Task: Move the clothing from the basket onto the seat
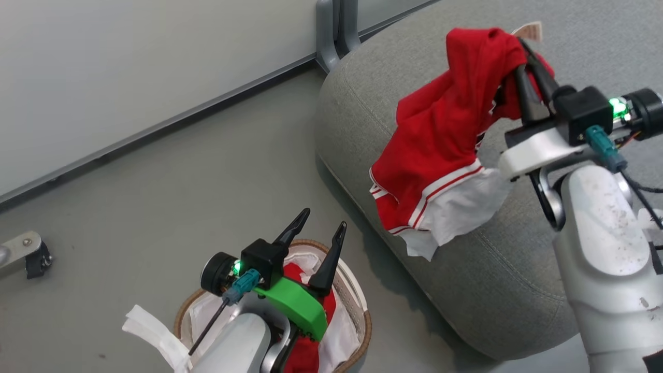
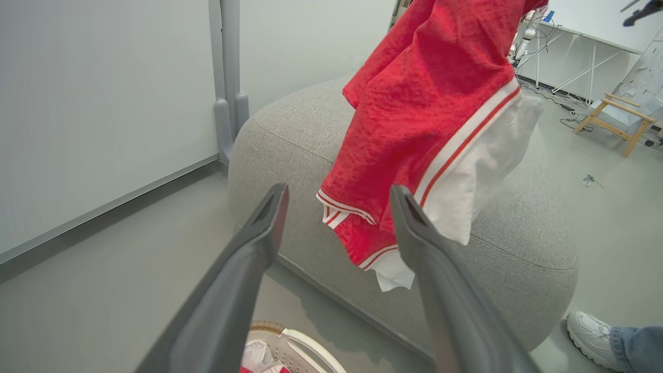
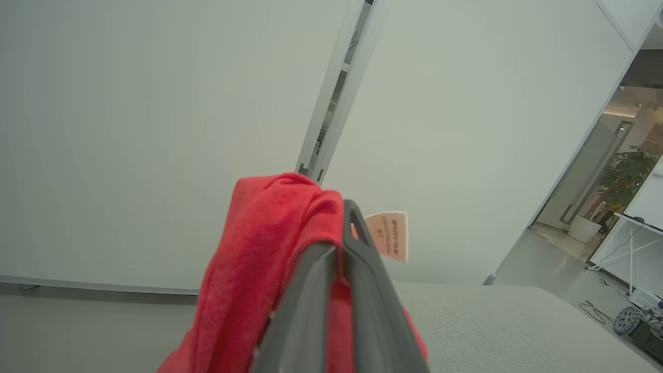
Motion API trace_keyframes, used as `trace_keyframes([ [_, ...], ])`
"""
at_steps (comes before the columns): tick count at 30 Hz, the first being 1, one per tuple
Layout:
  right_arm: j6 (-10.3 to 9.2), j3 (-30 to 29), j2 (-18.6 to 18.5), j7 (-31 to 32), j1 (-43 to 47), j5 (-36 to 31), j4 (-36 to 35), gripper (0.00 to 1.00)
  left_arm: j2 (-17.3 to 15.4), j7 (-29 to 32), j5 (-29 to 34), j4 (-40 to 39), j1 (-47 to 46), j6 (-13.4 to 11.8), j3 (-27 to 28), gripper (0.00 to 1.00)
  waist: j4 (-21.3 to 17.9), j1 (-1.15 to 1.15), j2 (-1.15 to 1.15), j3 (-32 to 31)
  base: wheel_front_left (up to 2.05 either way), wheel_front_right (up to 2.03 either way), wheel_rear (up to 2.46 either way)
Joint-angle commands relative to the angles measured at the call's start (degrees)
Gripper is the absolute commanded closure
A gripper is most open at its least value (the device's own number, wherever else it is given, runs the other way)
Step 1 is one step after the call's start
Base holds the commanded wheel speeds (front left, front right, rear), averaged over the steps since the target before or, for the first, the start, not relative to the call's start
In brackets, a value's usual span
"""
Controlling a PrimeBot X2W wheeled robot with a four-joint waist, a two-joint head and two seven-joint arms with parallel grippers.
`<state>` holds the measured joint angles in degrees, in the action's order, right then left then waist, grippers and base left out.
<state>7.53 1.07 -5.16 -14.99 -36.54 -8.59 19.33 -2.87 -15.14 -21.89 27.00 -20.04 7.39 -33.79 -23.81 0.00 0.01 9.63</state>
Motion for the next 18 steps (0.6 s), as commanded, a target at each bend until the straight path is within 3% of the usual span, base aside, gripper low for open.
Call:
trace_keyframes([
  [1,-0.08,-0.7,-0.5,-0.3,-2.2,0.5,0.3,1.00,-0.8,0.0,0.3,-0.1,-1.4,0.2,-0.2,0.00,1.3,0.00,-0.01,2.8,0.00,0.00,0.00],
  [6,-0.08,-3.8,-3.8,-0.3,-9.9,-0.4,1.3,1.00,-1.8,0.0,0.8,-0.5,-3.3,0.2,-0.6,0.00,3.2,0.00,-0.01,6.7,0.00,0.00,0.00],
  [18,-0.08,-10.1,-18.8,0.3,-30.6,-3.7,4.6,1.00,-3.3,0.0,2.7,-4.1,-8.5,0.2,-2.3,0.00,9.0,0.00,-0.01,17.2,0.00,0.00,0.00],
])
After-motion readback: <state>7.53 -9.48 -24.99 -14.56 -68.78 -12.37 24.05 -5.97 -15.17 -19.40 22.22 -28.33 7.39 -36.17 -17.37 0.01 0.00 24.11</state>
